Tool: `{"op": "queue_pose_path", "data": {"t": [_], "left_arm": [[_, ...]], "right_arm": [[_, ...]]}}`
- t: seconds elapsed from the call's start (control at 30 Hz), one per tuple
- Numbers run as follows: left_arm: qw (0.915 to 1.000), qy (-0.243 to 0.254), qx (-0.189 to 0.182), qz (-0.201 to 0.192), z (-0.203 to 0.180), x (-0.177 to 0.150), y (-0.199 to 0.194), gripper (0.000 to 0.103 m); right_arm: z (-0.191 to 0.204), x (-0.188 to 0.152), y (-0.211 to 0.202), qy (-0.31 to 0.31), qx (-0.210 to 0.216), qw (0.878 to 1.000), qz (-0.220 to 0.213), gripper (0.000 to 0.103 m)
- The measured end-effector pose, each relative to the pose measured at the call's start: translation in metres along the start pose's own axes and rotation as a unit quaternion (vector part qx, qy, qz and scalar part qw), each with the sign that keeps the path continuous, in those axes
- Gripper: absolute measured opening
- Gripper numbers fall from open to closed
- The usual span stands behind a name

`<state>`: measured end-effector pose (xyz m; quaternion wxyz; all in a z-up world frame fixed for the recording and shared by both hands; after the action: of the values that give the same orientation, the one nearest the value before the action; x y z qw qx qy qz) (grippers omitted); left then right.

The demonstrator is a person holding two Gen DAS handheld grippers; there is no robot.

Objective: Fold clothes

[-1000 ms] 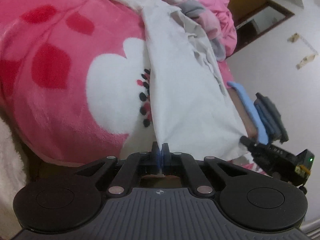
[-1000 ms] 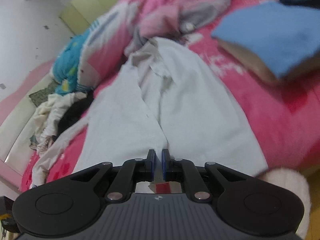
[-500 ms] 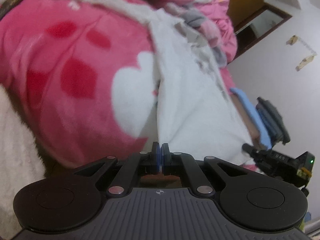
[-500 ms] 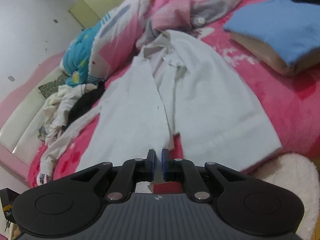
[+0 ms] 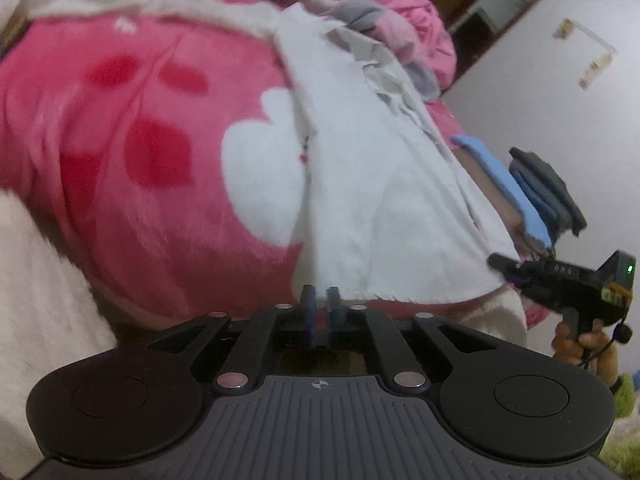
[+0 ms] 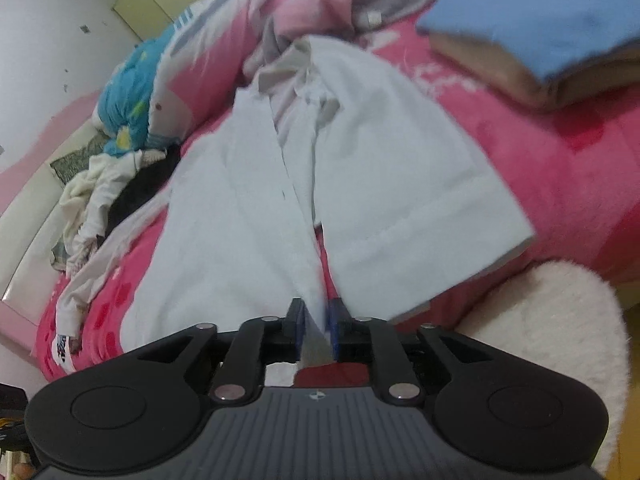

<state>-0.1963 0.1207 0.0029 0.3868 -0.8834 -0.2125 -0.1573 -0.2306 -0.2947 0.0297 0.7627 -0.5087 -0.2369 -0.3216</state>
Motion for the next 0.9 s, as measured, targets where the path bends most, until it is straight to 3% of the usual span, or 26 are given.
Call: {"op": "queue_pose_path", "data": {"t": [0.13,0.3,0.37,0.47,0.63,0.7,0.77,0.9], "left_arm": [[0.9986,0.044,0.011,-0.026,-0.015,0.008,-0.010,0.027],[0.9962,0.076,0.004,-0.044,-0.043,0.020,0.007,0.049],[0.9951,0.089,0.003,-0.044,-0.057,0.022,0.020,0.054],[0.9925,0.115,-0.001,-0.041,-0.078,0.021,0.040,0.058],[0.9841,0.175,-0.009,-0.026,-0.108,0.011,0.063,0.063],[0.9802,0.196,-0.004,-0.023,-0.115,0.005,0.069,0.067],[0.9783,0.206,0.001,-0.018,-0.118,0.001,0.075,0.067],[0.9735,0.229,0.006,0.000,-0.125,-0.009,0.088,0.067]], "right_arm": [[-0.005,0.002,-0.024,-0.011,-0.030,0.999,-0.035,0.032],[-0.008,0.002,-0.040,-0.047,-0.088,0.993,-0.066,0.037],[0.000,-0.001,-0.036,-0.084,-0.111,0.988,-0.064,0.050],[0.016,-0.004,-0.026,-0.150,-0.146,0.976,-0.061,0.052],[0.034,-0.011,-0.009,-0.254,-0.199,0.945,-0.048,0.052],[0.035,-0.012,-0.008,-0.270,-0.211,0.938,-0.047,0.054],[0.026,-0.010,-0.013,-0.244,-0.214,0.944,-0.051,0.065],[-0.021,0.000,-0.027,-0.103,-0.185,0.975,-0.072,0.070]]}}
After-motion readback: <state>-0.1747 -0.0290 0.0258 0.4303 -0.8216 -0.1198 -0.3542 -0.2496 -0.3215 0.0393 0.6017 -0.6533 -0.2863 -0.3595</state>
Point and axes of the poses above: each gripper's, at about its wrist camera, not at the fingertips, and y roughly the way its jaws point, z to its left, x to its top, the point moved 1 cm from there along y, roughly the way its jaws point, and after that the axes turned 13 degrees about -y, right-handed, at the moved point
